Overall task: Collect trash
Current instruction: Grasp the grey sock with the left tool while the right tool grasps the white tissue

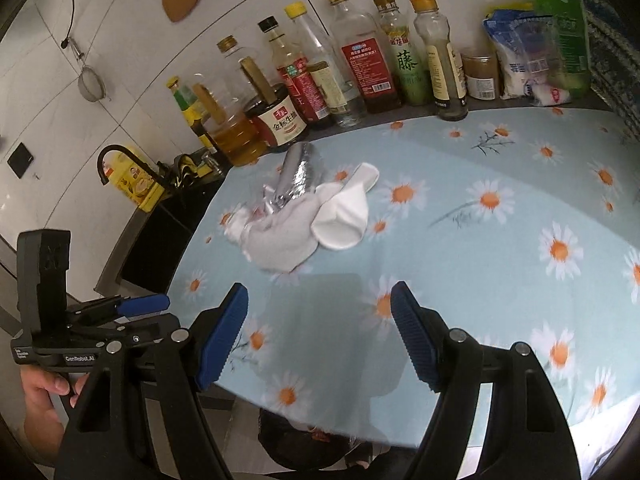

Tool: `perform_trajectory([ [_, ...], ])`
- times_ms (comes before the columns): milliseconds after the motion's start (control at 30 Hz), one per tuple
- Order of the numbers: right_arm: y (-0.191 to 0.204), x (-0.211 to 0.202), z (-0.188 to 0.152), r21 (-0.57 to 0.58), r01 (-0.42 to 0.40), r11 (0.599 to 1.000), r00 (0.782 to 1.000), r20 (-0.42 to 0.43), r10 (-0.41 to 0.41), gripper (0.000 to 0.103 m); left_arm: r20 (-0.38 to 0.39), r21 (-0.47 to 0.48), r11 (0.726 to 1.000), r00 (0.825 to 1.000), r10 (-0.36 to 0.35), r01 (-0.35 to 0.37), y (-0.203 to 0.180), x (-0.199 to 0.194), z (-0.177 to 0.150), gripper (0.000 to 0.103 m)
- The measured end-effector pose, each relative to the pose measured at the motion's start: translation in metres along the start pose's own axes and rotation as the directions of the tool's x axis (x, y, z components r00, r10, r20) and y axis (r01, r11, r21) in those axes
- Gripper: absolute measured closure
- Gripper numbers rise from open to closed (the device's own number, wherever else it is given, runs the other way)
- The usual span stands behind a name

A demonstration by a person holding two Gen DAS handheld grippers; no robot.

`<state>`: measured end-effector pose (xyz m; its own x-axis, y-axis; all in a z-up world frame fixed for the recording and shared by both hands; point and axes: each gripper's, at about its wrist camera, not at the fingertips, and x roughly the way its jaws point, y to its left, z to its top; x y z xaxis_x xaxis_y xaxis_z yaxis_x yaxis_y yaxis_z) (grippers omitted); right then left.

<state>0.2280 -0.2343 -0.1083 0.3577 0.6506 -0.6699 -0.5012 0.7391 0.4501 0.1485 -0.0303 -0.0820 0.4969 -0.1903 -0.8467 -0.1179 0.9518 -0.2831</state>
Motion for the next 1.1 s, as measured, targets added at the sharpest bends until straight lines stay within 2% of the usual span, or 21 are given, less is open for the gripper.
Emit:
perform_trajectory([
  [167, -0.029, 0.025, 0.024, 0.032, -0.031, 0.999, 0.999, -0.039, 0.032, 0.030, -0.011, -0.025, 0.999, 1.000, 0.023, -0.023, -0.009, 0.024, 0.027, 0.037],
  [433, -0.065, 0.065, 0.053, 0.148, -0.135, 0.980, 0.982, -0.110, 0.152, 0.030, -0.060, -0.086, 0.994, 0.996, 0.064, -0.069, -0.004, 0.067, 0.049, 0.037],
  [533, -0.073, 0.083, 0.064, 0.177, -0.162, 0.971, 0.971, -0.146, 0.189, 0.029, -0.070, -0.106, 0.990, 0.994, 0.080, -0.087, -0.001, 0.080, 0.054, 0.037],
  [633, -0.078, 0.099, 0.074, 0.228, -0.218, 0.949, 0.950, -0.173, 0.260, 0.026, -0.089, -0.093, 0.986, 0.987, 0.132, -0.140, -0.001, 0.092, 0.057, 0.037],
  [833, -0.084, 0.125, 0.085, 0.275, -0.228, 0.934, 0.930, -0.221, 0.293, 0.025, -0.097, -0.099, 0.981, 0.983, 0.158, -0.167, -0.002, 0.103, 0.061, 0.037],
  [967, -0.091, 0.146, 0.088, 0.340, -0.245, 0.908, 0.904, -0.259, 0.341, 0.025, -0.122, -0.075, 0.978, 0.976, 0.182, -0.192, -0.009, 0.115, 0.060, 0.037],
  [1033, -0.092, 0.154, 0.089, 0.361, -0.254, 0.897, 0.891, -0.272, 0.362, 0.029, -0.119, -0.078, 0.978, 0.976, 0.183, -0.193, -0.011, 0.117, 0.060, 0.037],
  [1100, -0.091, 0.159, 0.089, 0.359, -0.248, 0.900, 0.889, -0.286, 0.359, 0.038, -0.114, -0.078, 0.977, 0.976, 0.188, -0.197, -0.012, 0.119, 0.061, 0.037],
])
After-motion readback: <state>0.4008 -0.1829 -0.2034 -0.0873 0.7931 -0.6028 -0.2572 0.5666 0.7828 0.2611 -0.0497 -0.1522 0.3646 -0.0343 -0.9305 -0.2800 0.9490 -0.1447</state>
